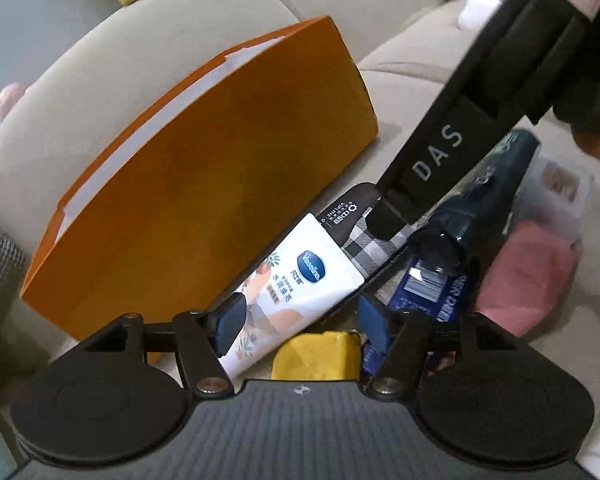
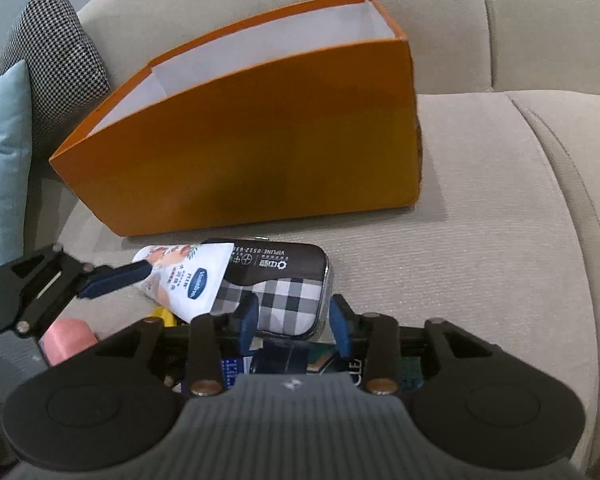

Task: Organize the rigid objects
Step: 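Grasp the white lotion tube with the left tool while the right tool reaches the plaid tin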

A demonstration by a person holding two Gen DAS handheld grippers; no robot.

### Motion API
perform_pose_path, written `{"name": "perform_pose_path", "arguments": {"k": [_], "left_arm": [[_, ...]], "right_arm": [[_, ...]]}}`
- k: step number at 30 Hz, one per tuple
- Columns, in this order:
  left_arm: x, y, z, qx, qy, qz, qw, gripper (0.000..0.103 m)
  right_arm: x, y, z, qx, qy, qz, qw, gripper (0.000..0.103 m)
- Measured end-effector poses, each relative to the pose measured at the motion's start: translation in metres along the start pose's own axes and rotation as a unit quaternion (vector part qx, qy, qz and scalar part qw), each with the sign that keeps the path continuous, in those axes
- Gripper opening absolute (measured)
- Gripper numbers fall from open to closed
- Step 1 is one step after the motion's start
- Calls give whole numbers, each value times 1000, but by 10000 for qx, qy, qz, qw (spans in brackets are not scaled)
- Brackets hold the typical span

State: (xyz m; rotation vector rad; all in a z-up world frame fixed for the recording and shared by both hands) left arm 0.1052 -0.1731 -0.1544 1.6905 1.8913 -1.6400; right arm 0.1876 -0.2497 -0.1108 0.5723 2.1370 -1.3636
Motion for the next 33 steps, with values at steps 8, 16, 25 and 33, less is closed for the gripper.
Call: {"name": "perform_pose_path", "arguments": {"k": [8,16,25,33], "left_arm": [[1,-6,-9,231,-213,167,9994,57],[-12,-29,-48,-165,-747,510,9958,21],[13,-70,-115,-494,-2472,342,9671,12],[26,-73,-115,-548,-2797,272,9581,14]], "right_arm": [[5,12,2,-114,5,-108,9999,43],[0,10,-9,1,-395,-138,9991,40],[1,10,-53,-55,-2046,-208,9786,42],[13,32,-80,-84,-3803,-661,9225,54]]}}
Point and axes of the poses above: each gripper's, at about its wrist camera, not at the fingertips, and y roughly the way its jaws point, z to its right, x to its underside, the point moved 2 cm from there along y, roughly the way its jaws point, and after that the axes turned 12 degrees about z, right-handed, at the moved point
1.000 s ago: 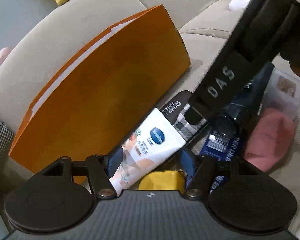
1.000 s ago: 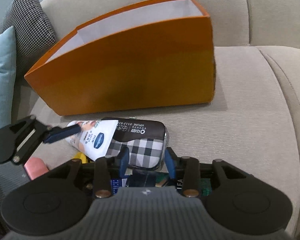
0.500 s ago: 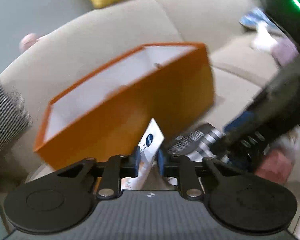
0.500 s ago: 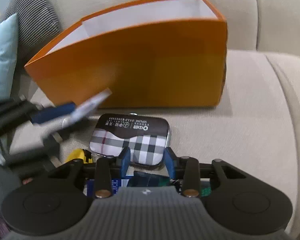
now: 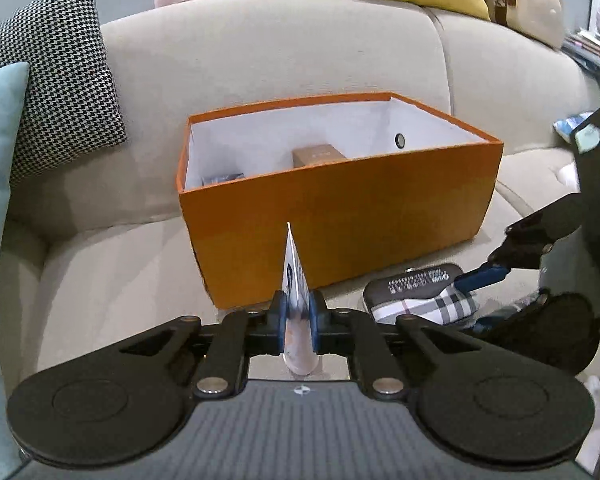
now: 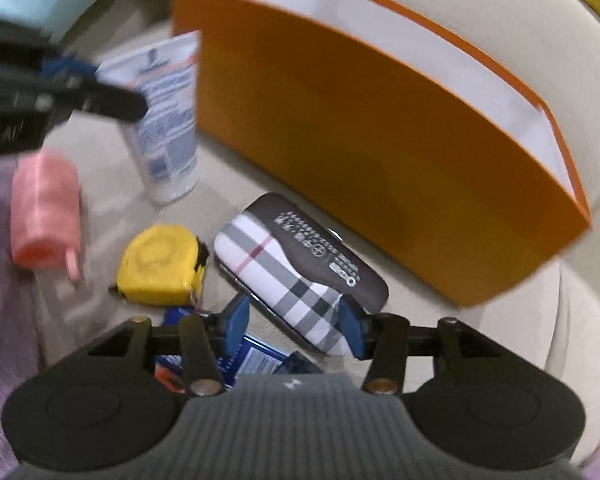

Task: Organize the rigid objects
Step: 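Grasp the white lotion tube with the left tool while the right tool reaches the plaid tin, then grasp the plaid tin with the right tool and lift both items toward the orange box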

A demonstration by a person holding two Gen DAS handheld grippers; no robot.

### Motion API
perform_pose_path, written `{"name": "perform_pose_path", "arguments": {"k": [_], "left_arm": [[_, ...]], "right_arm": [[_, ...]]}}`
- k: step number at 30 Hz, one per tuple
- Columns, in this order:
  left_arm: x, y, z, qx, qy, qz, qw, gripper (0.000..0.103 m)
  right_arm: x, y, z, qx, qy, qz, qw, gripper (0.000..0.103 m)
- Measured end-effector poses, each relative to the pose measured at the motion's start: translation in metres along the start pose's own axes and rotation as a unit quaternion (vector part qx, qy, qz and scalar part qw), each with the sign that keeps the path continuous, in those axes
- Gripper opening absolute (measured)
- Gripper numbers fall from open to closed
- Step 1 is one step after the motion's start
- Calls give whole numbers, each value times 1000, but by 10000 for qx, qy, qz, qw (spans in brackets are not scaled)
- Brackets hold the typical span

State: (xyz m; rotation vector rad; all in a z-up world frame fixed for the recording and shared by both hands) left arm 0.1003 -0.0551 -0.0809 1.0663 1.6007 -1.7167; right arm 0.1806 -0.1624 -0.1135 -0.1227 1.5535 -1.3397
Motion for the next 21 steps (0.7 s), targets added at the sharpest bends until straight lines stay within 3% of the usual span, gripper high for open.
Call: {"name": "perform_pose_path", "arguments": {"k": [5,10,14,21], "left_arm": [[5,15,-5,-69,-141,-131,9998,18],[9,22,-8,-28,-208,33,9998,19],[16,27,-12,80,-421,89,9990,20],[15,19,-12,164,-435,207,9987,20]], "right_arm": [[-3,12,-18,67,-1166,-108,9931,58],[-6,21,-30,115,-1734,-9,9848,57],[-8,17,-36,76,-1972,83,9803,42],[-30,-12,-22,-11,-1356,391,9900,19]]}}
Point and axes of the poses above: each gripper's, at about its wrist camera, not at the fingertips, and y roughly the way its jaws point, z to its right, x to its underside, the point moved 2 cm from there along y, roughly the way its jaws point, and after that the axes turned 12 degrees about z, right-handed, at the moved point
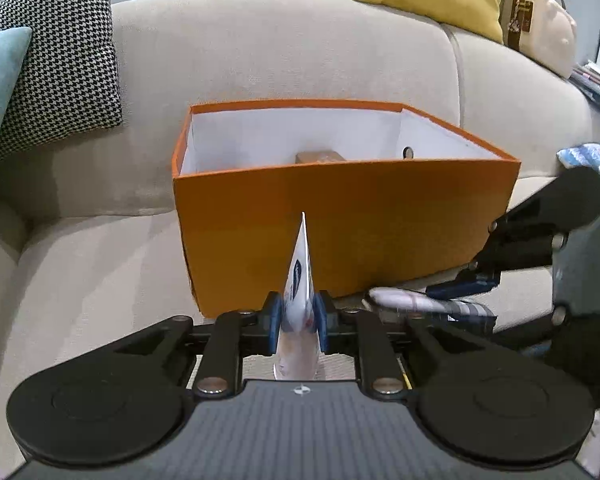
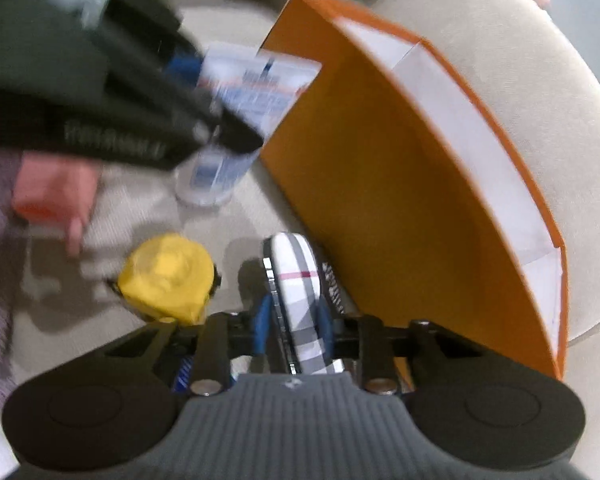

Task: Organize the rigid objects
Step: 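Grasp the plaid tin with the right tool and lift both items toward the orange box, then lower the plaid tin into the orange box and open the right tool while the left tool holds the tube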

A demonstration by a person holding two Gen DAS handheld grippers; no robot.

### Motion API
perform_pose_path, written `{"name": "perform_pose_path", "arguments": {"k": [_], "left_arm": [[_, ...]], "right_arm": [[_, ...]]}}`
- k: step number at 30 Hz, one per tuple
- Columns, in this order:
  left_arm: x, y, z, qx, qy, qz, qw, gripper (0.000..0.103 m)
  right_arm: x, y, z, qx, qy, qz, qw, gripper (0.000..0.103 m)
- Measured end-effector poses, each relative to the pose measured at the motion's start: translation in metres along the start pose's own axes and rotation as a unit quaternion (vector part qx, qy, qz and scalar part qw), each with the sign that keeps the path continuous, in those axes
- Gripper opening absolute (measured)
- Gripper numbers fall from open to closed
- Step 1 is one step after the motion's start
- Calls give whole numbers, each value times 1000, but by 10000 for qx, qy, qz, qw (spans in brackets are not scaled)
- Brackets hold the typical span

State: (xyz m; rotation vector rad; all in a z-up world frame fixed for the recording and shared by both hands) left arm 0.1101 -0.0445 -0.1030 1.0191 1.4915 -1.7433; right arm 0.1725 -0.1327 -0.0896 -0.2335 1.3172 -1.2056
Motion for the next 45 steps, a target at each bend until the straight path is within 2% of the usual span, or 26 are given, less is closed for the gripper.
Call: {"name": "perform_pose_path", "arguments": {"k": [2,4,6,9,13,18,23,26,31,35,37,40,42,45], "left_arm": [[-2,-2,1,17,30,-9,10000,20],[-3,-1,-1,1,11,-51,10000,20],[-2,5,-2,-59,-38,-180,9998,20],[1,8,-3,-61,-81,-146,9998,20],[3,8,-2,-25,-115,-17,9999,21],[5,-3,-2,33,-145,176,9997,19],[-13,-28,0,142,-134,438,9988,18],[-32,-46,1,223,-202,564,9980,18],[-75,-75,-1,428,-230,840,9953,18],[-117,-78,-3,465,10,968,9942,17],[-137,-67,-5,482,111,995,9938,17],[-156,-34,-15,567,29,729,9957,17],[-160,-5,-21,627,8,451,9970,17],[-160,38,-29,607,59,60,9981,17]], "right_arm": [[-7,-9,14,-206,577,9,9981,16],[-7,-7,36,-475,1378,-119,9892,16],[-4,-1,48,-512,1716,-223,9836,16],[-2,2,60,-557,2058,-250,9767,18],[-1,2,61,-575,2178,-379,9736,22],[0,4,61,-506,2422,-333,9683,20],[1,-28,62,-311,2680,-57,9629,18],[-7,-56,67,-339,2798,184,9593,18],[-33,-105,84,-350,2877,758,9541,18],[-59,-127,111,-184,3027,1220,9451,18],[-70,-124,125,-14,3096,1346,9413,18],[-81,-95,148,124,3422,1303,9305,18],[-80,-64,164,72,3835,1141,9164,18],[-70,-15,182,-43,4508,842,8886,18]]}}
Point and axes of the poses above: each gripper's, at about its wrist camera, not at the fingertips, and y roughly the way its jaws point, z to its right, x to its underside, the point moved 2 cm from there along y, roughly the way its jaws point, and after that the axes turned 12 degrees about z, right-handed, at the moved point
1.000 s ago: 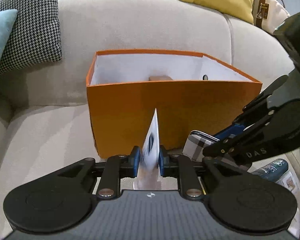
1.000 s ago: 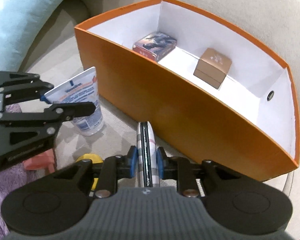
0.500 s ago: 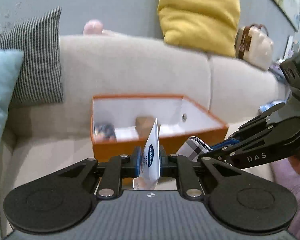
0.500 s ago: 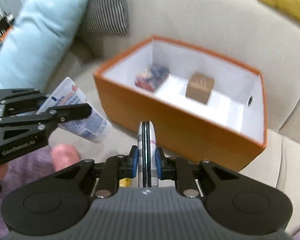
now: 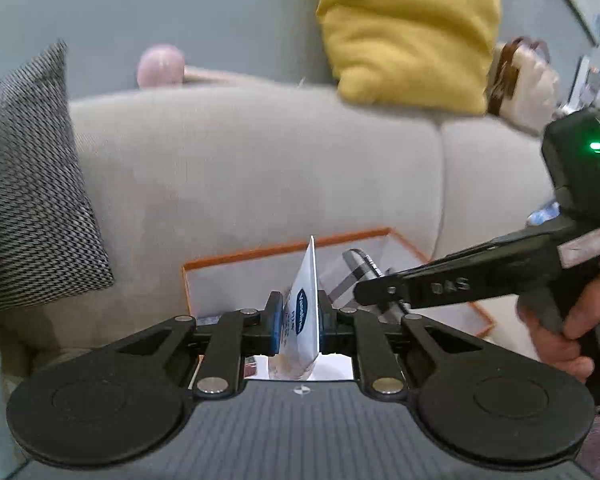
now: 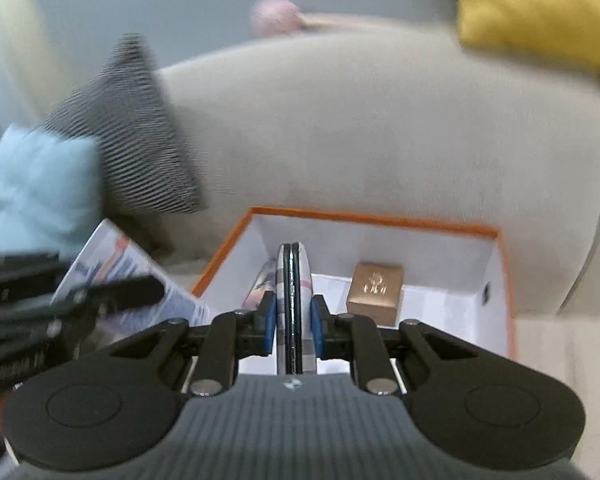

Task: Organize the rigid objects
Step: 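Lower the plaid tin into the orange box and open the right tool while the left tool holds the tube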

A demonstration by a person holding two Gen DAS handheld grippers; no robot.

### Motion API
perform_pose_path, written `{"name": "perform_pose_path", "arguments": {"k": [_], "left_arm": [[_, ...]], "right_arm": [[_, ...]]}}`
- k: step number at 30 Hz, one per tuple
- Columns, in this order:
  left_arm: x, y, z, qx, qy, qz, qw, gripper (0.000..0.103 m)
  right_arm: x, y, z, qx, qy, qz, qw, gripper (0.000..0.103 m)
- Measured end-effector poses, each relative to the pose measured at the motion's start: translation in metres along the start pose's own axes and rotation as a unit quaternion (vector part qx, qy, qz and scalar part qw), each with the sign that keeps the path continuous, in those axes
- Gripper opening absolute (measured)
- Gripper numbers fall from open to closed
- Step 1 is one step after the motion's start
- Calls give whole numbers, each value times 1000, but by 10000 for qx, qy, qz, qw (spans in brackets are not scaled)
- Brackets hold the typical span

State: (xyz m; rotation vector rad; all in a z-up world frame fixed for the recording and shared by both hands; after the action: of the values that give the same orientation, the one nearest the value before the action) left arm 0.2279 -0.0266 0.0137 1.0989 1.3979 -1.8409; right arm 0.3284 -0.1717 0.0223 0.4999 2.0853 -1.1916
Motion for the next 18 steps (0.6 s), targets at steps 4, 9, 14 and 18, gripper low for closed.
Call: {"name": "perform_pose_path", "arguments": {"k": [4,9,14,18], "left_arm": [[7,41,-12,-40,115,-397,9991,17],[16,73,-24,-75,178,-679,9975,17],[25,92,-32,-100,126,-819,9965,17],[31,99,-37,-78,48,-856,9963,17]], "right_arm": [[7,64,23,39,677,-410,9969,18],[10,115,28,108,970,-673,9930,18],[13,149,32,-28,1443,-908,9854,18],[19,162,32,254,1199,-1069,9867,19]]}}
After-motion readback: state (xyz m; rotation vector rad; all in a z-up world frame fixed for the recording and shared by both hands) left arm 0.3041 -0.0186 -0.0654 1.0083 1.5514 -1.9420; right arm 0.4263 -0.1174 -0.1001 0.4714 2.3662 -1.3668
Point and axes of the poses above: each gripper's, at about its wrist camera, not at the fingertips, and y roughly the way its jaws point, z to its right, x to its underside, the point moved 2 cm from there along y, roughly the way its jaws point, and after that the axes turned 12 degrees about z, right-handed, at the moved point
